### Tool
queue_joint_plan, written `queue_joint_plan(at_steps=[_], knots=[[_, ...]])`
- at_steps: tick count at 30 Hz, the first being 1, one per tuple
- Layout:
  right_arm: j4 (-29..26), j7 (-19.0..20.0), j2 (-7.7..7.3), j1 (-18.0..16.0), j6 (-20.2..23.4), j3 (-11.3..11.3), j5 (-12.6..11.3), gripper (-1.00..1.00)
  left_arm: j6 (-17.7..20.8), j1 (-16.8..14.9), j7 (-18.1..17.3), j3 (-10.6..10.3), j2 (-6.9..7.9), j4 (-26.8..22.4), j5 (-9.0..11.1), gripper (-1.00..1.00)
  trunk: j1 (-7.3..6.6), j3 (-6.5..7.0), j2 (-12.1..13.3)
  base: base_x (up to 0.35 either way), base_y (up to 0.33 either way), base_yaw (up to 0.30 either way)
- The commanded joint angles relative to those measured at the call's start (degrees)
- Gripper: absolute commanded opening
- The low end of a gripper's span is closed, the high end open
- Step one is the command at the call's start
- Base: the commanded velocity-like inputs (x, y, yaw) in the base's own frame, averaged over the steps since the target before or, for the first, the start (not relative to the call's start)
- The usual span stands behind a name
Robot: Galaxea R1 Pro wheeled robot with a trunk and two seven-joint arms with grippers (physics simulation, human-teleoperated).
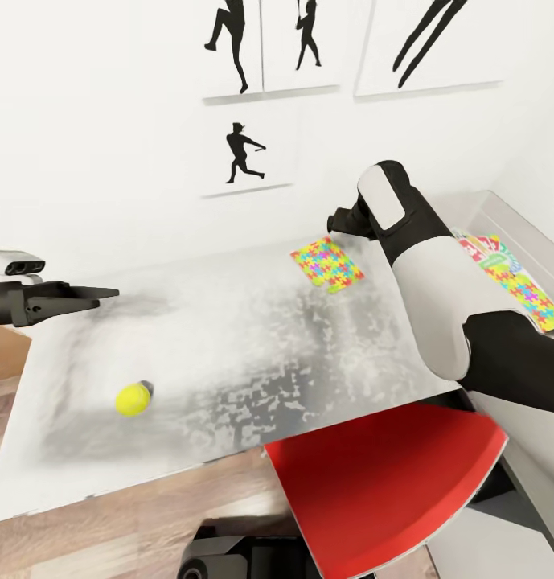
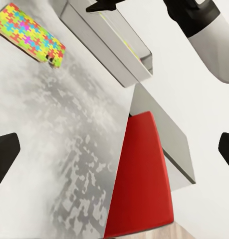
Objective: Put all the toys in the child's room - the three board games (two on the bed and one on the table), the two jigsaw puzzles on the table, and the tennis ball on the table - inside the toy box on the table in the child's room.
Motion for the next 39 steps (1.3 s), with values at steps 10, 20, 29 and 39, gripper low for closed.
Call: queue_joint_plan(at_steps=[10, 20, 29, 39], knots=[[-0.11, -0.54, 0.01, 0.15, -0.11, 0.22, -0.58, 1.00, 0.61, -0.04, -0.21, -0.04, -0.06, 0.00, -0.01, 1.00, 0.05, -0.08, -0.09, 0.063, 0.003, 0.000], [-6.40, -0.56, -0.01, 0.98, -0.02, 0.36, -0.58, 1.00, 0.61, -0.04, -0.21, -0.16, -0.07, -0.03, -0.03, 1.00, 0.05, -0.08, -0.09, 0.043, 0.000, 0.000], [-7.48, -0.55, 0.12, 1.18, -0.33, 0.46, -0.58, 1.00, 0.61, -0.04, -0.21, -0.26, -0.07, -0.02, -0.05, 1.00, 0.05, -0.08, -0.09, 0.001, 0.000, 0.000], [-7.40, -0.55, 0.39, 1.18, -2.16, 0.52, -0.55, 1.00, 0.56, -0.03, -0.21, -0.31, -0.08, -0.03, -0.09, 1.00, 0.05, -0.08, -0.09, 0.000, 0.000, 0.000]])
